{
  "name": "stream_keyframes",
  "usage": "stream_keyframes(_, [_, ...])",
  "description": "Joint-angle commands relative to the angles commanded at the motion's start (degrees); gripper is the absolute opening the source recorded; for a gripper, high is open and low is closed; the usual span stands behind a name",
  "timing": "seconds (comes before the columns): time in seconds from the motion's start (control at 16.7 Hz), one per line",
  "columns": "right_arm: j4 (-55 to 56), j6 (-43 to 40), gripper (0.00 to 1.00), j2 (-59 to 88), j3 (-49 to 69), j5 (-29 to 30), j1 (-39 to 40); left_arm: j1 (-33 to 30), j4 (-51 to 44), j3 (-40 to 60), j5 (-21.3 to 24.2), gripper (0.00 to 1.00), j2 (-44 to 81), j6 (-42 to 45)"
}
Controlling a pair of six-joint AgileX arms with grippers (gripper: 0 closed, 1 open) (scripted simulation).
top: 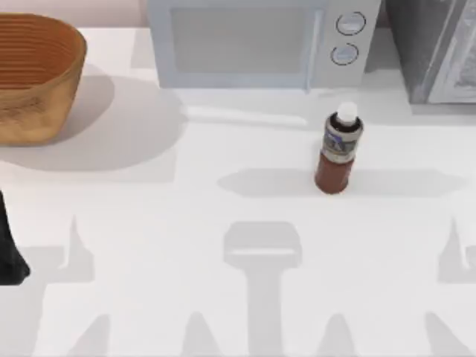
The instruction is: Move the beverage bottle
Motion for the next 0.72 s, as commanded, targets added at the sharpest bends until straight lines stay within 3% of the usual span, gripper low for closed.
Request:
stream_keyframes(0.36, [0.0,0.0,1.00,0.0,0.0,0.0,0.0,-2.1,4.0,1.9,0.4,1.00,5.4,-0.1])
stream_keyframes(0.72, [0.0,0.0,1.00,0.0,0.0,0.0,0.0,-9.9,19.7,9.2,1.3,1.00,28.1,0.0])
